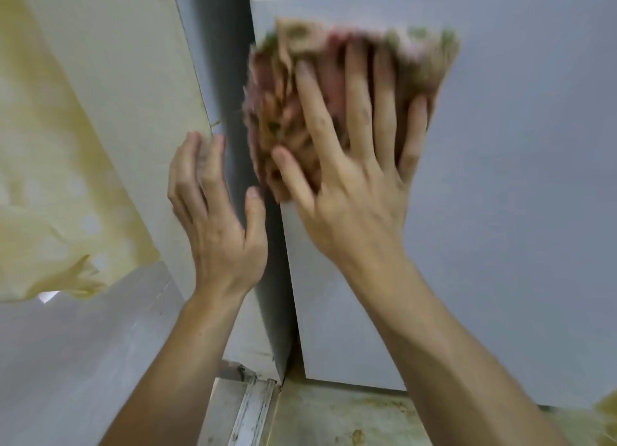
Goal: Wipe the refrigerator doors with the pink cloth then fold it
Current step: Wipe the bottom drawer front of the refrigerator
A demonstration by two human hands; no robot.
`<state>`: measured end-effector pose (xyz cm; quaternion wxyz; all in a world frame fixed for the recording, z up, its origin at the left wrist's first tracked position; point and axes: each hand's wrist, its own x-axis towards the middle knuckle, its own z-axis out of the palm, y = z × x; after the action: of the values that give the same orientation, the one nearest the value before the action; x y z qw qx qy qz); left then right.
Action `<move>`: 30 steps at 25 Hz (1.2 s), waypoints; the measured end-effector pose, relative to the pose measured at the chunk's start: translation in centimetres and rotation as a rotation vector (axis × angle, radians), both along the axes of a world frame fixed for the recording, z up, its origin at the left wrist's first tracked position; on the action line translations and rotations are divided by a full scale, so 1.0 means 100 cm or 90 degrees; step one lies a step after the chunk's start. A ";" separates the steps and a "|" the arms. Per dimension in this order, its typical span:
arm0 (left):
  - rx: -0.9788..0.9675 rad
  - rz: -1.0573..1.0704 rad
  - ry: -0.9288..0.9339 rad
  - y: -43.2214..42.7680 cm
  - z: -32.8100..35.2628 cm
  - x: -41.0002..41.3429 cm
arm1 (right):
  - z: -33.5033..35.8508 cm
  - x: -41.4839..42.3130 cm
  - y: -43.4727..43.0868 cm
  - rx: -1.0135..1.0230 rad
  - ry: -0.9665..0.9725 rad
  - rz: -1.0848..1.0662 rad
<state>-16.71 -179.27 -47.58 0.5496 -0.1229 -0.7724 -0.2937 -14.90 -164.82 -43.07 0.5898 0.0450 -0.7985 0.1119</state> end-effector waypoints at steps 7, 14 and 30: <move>0.005 -0.008 0.055 -0.011 -0.003 -0.009 | -0.016 -0.014 -0.007 0.056 0.104 -0.003; -0.026 0.000 0.026 -0.007 -0.019 -0.010 | -0.226 0.028 0.062 0.327 -0.235 0.078; -0.068 -0.093 0.032 0.053 -0.029 0.008 | -0.109 0.012 0.092 0.065 0.014 -0.009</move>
<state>-15.90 -173.97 -50.50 0.5388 -0.2151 -0.7618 -0.2882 -13.69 -155.65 -53.93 0.5964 0.0706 -0.7968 0.0669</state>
